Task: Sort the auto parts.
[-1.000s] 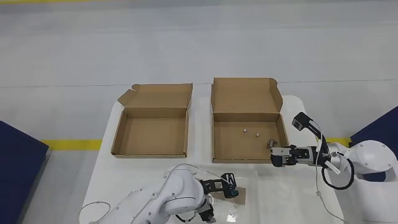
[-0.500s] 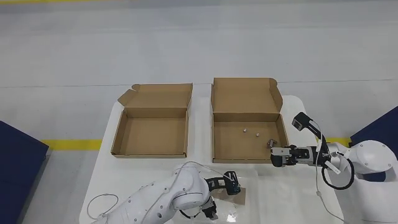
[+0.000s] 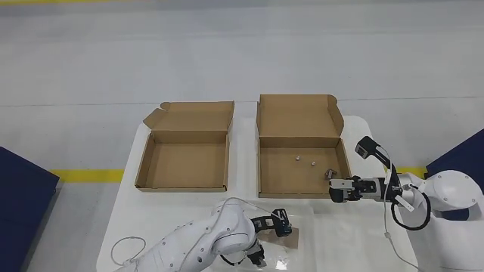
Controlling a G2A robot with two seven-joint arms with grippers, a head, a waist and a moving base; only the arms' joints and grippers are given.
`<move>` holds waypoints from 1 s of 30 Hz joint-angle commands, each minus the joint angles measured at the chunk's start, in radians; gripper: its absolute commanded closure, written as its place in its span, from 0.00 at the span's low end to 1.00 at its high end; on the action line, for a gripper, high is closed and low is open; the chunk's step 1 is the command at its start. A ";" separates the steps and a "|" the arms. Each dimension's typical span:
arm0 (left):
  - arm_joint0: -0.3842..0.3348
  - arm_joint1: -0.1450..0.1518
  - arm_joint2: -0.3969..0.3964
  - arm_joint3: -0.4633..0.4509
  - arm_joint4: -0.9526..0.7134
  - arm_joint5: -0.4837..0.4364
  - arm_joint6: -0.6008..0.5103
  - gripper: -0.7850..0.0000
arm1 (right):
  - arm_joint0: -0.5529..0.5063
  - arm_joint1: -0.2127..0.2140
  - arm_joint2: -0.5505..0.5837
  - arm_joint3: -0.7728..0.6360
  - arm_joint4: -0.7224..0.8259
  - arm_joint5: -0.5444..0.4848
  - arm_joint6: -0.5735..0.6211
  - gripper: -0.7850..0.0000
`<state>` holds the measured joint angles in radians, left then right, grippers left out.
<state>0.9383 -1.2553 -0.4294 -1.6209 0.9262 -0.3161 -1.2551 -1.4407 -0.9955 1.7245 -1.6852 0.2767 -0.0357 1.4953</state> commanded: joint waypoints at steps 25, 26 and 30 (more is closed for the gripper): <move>0.019 -0.001 -0.015 -0.003 0.046 0.036 -0.005 0.00 | 0.000 0.000 0.000 0.000 0.000 0.000 0.000 0.00; 0.019 -0.002 -0.015 -0.004 0.046 0.036 -0.008 0.00 | 0.000 0.000 0.000 0.000 0.000 0.000 0.000 0.00; 0.019 -0.002 -0.015 -0.004 0.046 0.036 -0.008 0.00 | 0.000 0.000 0.000 0.000 0.000 0.000 0.000 0.00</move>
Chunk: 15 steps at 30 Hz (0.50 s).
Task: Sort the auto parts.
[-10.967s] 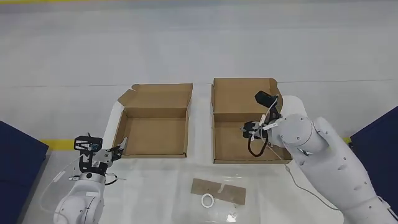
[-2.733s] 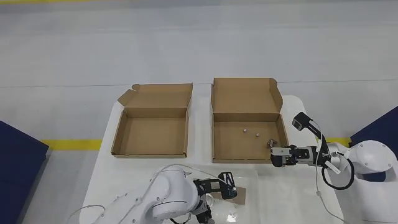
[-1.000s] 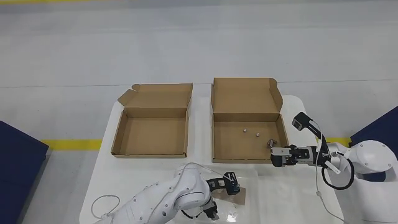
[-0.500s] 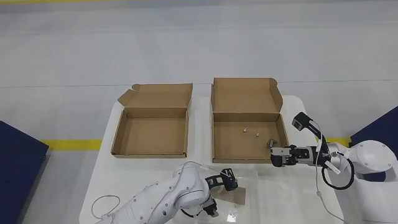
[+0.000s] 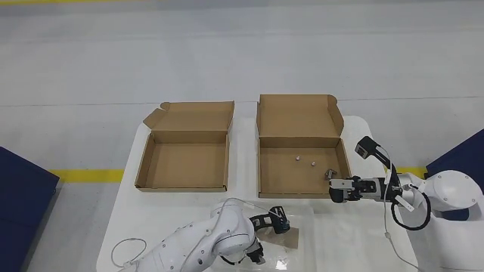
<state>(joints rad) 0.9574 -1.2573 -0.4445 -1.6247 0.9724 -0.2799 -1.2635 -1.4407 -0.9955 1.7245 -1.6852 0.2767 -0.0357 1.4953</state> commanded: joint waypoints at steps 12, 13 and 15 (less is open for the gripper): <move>-0.011 -0.014 0.028 -0.026 0.037 0.017 -0.102 0.00 | 0.000 0.000 0.000 0.000 0.000 0.000 0.000 0.00; -0.013 -0.017 0.030 -0.028 0.034 0.023 -0.109 0.00 | 0.000 0.000 0.000 0.000 0.000 0.000 0.000 0.00; -0.017 -0.022 0.032 -0.026 0.032 0.032 -0.117 0.00 | 0.000 0.000 0.000 0.000 0.000 0.000 0.000 0.00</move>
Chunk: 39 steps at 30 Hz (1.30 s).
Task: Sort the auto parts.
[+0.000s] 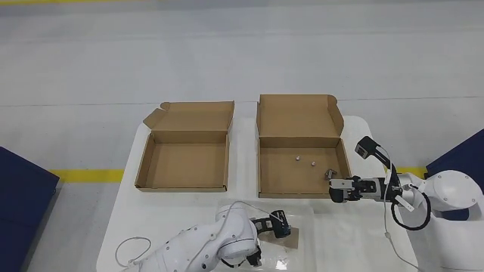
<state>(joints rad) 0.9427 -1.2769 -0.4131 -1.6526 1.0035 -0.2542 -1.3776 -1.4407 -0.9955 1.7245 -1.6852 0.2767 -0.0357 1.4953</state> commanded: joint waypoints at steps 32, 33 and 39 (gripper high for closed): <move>0.015 -0.012 -0.008 0.022 0.065 -0.022 0.006 0.71 | 0.000 0.000 0.000 0.000 0.000 0.000 0.000 0.00; 0.014 -0.013 -0.008 0.024 0.065 -0.023 0.006 0.72 | 0.000 0.000 0.000 0.000 0.000 0.000 0.000 0.00; 0.011 -0.020 -0.007 0.036 0.064 -0.028 0.006 0.74 | 0.000 0.000 0.000 0.000 0.000 0.000 0.000 0.00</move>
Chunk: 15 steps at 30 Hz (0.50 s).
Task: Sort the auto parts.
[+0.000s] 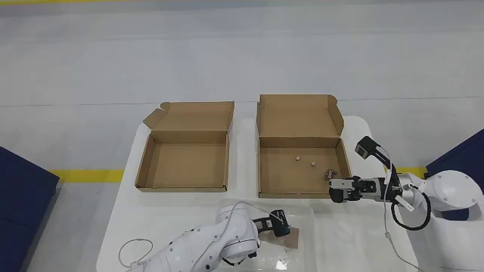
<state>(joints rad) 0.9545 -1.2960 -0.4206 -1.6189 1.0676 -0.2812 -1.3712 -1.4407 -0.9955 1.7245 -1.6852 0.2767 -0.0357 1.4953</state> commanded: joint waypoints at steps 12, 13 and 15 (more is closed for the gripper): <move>-0.011 -0.017 0.005 0.025 0.016 0.002 -0.006 0.65 | 0.000 0.000 0.000 0.000 0.000 0.000 0.000 0.00; -0.011 -0.018 0.004 0.027 0.016 0.003 -0.005 0.64 | 0.000 0.000 0.000 0.000 0.000 0.000 0.000 0.00; -0.010 -0.020 0.005 0.030 0.016 0.004 -0.006 0.62 | 0.000 0.000 0.000 0.000 0.000 0.000 0.000 0.00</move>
<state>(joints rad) 0.9436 -1.3150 -0.4161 -1.5905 1.0841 -0.2779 -1.3769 -1.4407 -0.9955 1.7245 -1.6852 0.2767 -0.0357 1.4953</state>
